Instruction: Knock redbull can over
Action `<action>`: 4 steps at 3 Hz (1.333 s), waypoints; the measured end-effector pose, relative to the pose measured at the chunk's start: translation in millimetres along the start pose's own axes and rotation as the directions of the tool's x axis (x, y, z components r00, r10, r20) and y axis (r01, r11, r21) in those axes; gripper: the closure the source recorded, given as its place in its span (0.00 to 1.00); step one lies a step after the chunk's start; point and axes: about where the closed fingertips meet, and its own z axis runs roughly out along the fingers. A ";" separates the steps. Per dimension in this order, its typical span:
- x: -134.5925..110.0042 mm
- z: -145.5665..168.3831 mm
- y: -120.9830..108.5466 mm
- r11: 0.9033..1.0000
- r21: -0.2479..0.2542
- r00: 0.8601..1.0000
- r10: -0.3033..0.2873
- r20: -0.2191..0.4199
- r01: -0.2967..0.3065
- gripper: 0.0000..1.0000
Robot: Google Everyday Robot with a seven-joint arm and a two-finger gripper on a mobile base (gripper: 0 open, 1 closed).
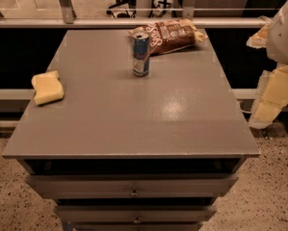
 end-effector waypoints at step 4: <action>-104.5 104.7 -114.8 0.989 -0.008 0.905 0.139 0.401 -0.149 0.00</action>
Offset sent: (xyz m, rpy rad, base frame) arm 0.0246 0.0145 -0.0184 0.1192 -0.0124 -0.0118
